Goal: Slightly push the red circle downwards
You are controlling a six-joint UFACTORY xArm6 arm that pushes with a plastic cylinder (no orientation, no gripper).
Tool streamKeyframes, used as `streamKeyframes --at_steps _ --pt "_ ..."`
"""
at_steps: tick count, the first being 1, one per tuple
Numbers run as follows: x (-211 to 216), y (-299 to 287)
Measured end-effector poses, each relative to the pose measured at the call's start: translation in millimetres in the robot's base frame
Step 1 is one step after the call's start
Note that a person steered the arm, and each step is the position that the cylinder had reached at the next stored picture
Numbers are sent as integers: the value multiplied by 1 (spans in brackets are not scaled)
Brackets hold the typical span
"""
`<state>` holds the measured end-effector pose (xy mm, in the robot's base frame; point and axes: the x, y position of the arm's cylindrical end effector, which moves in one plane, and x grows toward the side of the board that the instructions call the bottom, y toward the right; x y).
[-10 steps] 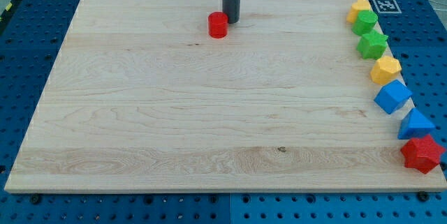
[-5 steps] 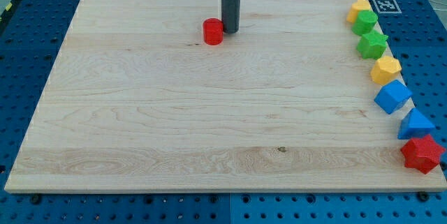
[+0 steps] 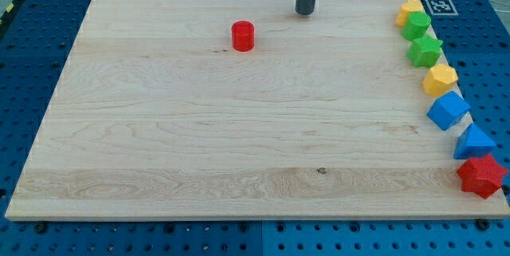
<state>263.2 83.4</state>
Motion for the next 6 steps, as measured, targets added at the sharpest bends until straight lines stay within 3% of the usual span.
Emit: streamKeyframes --at_steps 2,6 --pt "-4 2" --pt "-8 135"
